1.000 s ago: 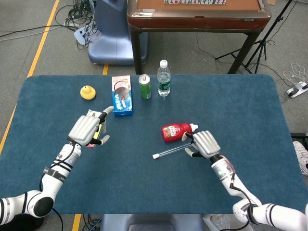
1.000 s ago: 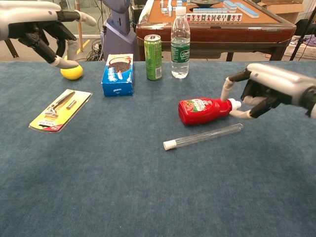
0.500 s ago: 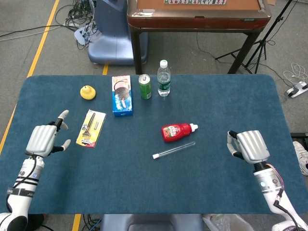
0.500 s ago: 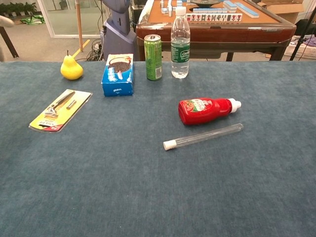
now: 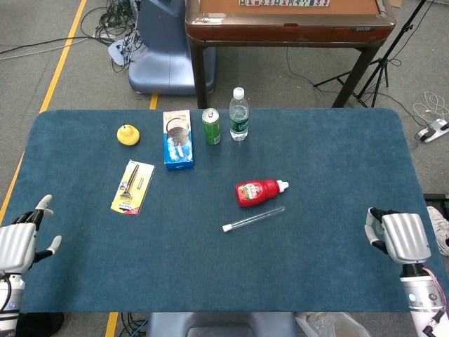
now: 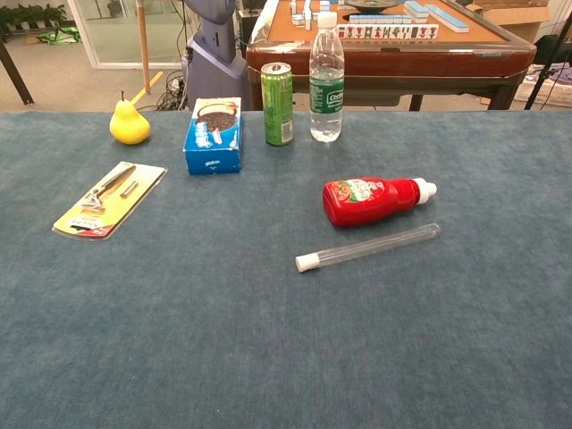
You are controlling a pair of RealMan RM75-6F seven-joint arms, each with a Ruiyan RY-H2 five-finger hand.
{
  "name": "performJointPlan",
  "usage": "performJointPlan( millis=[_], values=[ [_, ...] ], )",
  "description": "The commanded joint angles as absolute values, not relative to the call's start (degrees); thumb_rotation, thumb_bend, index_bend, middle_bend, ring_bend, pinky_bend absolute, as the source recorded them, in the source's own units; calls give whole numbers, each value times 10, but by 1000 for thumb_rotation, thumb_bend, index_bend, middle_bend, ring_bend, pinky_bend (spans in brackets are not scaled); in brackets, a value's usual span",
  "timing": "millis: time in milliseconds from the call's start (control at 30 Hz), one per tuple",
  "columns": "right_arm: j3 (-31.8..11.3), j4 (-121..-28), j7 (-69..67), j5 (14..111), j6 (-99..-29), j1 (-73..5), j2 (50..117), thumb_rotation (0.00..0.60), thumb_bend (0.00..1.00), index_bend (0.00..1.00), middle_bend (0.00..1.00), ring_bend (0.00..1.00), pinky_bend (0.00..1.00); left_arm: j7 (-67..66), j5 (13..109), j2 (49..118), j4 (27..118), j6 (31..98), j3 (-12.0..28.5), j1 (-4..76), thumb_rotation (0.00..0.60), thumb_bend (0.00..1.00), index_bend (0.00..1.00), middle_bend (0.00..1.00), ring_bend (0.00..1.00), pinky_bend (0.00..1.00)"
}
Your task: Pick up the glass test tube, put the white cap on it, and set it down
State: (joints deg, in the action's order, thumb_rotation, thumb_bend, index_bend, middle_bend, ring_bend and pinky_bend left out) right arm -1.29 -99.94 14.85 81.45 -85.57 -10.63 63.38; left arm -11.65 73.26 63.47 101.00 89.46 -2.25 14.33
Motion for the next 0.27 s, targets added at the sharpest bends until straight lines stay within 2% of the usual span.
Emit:
performJointPlan(
  millis=[33, 100, 267],
  values=[
    [-7, -1000, 143, 820, -871, -90, 634, 600, 416, 637, 659, 638, 879, -138, 757, 644, 1012, 914, -33, 124, 600, 266, 94, 308, 279, 342],
    [-7, -999, 138, 820, -876, -84, 635, 600, 416, 637, 641, 611, 803, -146, 768, 651, 1012, 923, -35, 116, 600, 266, 94, 304, 276, 331],
    [-9, -999, 129, 821, -877, -74, 633, 600, 416, 637, 634, 597, 759, -156, 780, 657, 1016, 918, -34, 104, 600, 266, 94, 302, 273, 308]
  ],
)
